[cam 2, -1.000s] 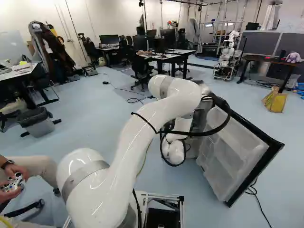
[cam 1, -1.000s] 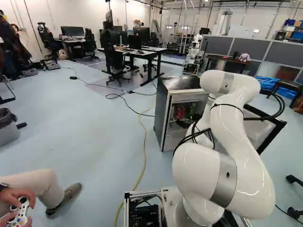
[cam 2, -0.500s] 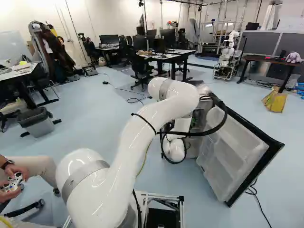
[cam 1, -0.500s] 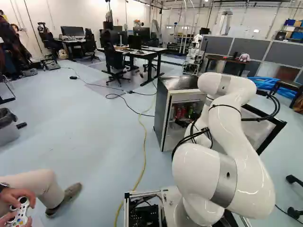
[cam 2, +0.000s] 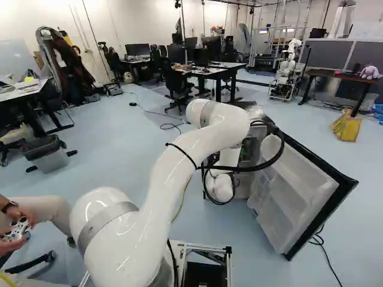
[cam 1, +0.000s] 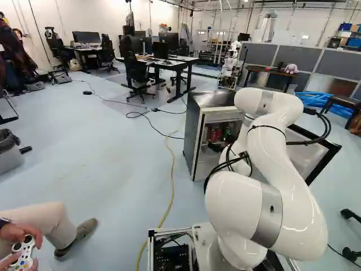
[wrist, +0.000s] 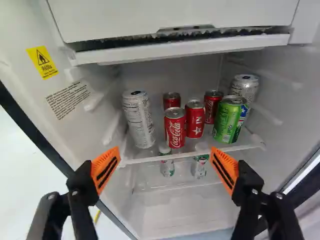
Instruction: Grab a drink from the fridge
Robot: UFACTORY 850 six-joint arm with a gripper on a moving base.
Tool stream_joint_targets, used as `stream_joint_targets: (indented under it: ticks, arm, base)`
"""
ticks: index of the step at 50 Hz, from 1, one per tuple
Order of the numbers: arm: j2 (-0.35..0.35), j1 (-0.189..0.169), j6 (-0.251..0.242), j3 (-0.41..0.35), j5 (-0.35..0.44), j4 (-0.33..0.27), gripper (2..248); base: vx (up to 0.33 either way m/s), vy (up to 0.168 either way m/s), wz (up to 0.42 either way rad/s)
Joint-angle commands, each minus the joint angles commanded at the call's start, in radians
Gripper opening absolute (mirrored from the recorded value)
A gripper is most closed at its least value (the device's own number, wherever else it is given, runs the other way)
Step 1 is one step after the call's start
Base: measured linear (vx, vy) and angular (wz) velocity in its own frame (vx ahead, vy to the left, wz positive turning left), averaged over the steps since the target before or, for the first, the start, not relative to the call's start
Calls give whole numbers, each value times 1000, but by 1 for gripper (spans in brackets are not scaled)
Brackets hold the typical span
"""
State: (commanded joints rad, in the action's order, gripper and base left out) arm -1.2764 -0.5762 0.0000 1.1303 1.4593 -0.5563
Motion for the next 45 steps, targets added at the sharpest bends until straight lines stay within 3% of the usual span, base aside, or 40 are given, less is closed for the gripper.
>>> stream_joint_targets:
  ticks: [2, 3, 7, 8, 12, 13, 28, 45]
  arm:
    - [0, 0, 0, 0, 0, 0, 240]
    - [0, 0, 0, 0, 0, 0, 227]
    - [0, 0, 0, 0, 0, 0, 227]
    - [0, 0, 0, 0, 0, 0, 215]
    - [0, 0, 0, 0, 0, 0, 215]
    - [0, 0, 0, 0, 0, 0, 203]
    - [0, 0, 0, 0, 0, 0, 205]
    - [0, 0, 0, 0, 0, 0, 165]
  base:
    - [0, 0, 0]
    - [0, 0, 0]
    - [0, 0, 0]
    - [0, 0, 0]
    - [0, 0, 0]
    - [0, 0, 0]
    - [0, 0, 0]
    - [0, 0, 0]
